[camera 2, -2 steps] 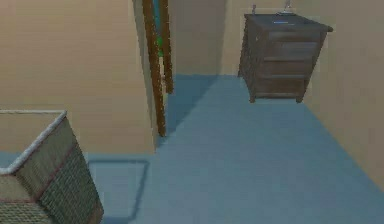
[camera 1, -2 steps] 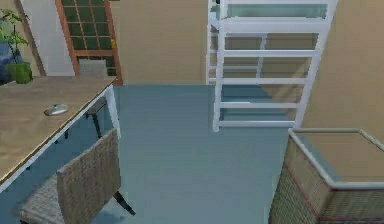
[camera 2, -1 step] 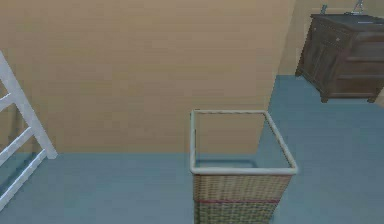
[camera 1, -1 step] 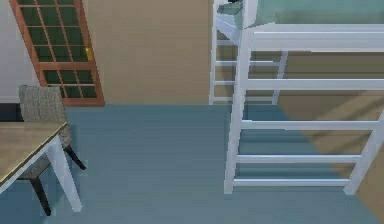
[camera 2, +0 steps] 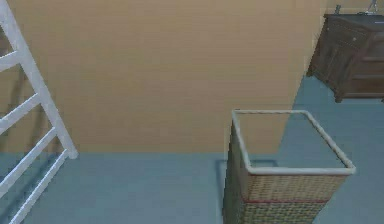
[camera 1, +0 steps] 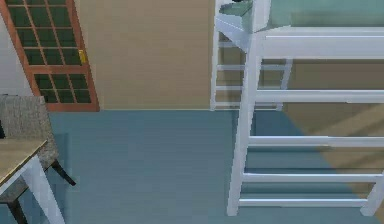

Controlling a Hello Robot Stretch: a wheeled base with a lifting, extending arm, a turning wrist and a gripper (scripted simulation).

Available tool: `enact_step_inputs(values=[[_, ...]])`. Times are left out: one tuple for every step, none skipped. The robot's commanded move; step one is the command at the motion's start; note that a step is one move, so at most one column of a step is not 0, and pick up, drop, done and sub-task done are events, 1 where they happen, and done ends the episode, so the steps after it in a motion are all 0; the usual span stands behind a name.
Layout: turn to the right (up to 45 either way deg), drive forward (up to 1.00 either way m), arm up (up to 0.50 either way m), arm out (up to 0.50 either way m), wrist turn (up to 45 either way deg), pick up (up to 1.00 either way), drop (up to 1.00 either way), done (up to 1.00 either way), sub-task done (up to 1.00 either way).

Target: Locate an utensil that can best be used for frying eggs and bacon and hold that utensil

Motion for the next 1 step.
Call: enact_step_inputs(values=[[-24.0,0.00,0.00,0.00,0.0,0.00,0.00,0.00,0.00]])
